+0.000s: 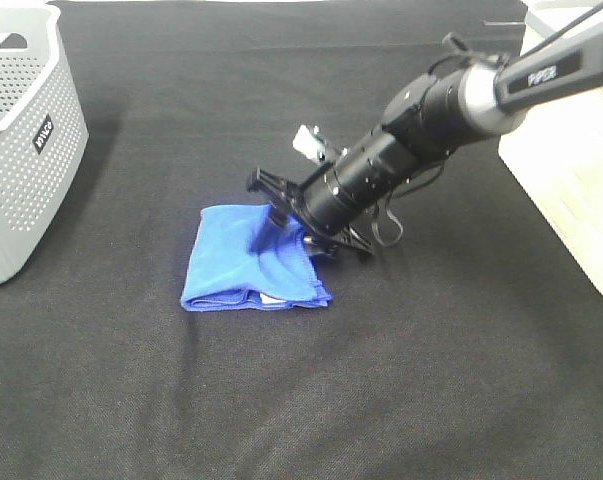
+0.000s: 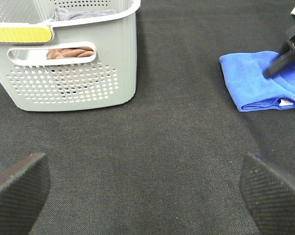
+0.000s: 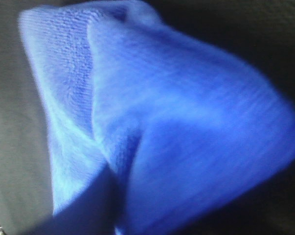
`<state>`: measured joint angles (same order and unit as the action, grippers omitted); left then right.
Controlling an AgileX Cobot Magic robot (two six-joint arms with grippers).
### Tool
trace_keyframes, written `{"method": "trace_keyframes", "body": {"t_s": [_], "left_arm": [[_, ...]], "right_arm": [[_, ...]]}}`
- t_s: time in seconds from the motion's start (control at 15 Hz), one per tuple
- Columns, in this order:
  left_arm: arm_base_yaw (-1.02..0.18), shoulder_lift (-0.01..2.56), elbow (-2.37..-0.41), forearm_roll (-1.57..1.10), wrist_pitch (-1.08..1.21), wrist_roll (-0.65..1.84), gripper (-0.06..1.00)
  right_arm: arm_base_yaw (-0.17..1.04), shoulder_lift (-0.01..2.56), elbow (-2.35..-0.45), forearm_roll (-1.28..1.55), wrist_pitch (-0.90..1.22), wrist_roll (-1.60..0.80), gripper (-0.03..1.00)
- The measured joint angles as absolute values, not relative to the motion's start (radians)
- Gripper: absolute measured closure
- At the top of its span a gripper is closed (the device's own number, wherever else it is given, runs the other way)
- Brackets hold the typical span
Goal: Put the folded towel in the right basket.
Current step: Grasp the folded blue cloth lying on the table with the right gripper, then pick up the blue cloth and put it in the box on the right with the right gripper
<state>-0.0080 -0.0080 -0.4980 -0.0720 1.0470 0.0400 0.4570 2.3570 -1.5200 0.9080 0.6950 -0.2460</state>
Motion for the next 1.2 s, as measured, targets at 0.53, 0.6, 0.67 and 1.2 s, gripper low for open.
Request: {"method": "trace_keyframes", "body": {"t_s": [0.53,0.6,0.67,1.2], "left_arm": [[-0.008,-0.008,-0.498,-0.072,1.047,0.040,-0.03],[-0.008,-0.008,-0.498,-0.072,1.047,0.040,-0.03],[-0.008,-0.008,-0.498,-0.072,1.047,0.040,-0.03],[-0.008,-0.008,-0.498,-0.072,1.047,0.040,-0.03]], "right_arm": [[0.396,2.196,-1.838,0.750,0.972,-0.200,0.76],[0.353,2.153,-1.899,0.749,1.002,-0.192,0.76],[0.303,2.119,-1.965,0.735,1.038,-0.186,0.76],[-0.197,1.958,-2.218,0.334,1.210,-0.123,0.76]]}}
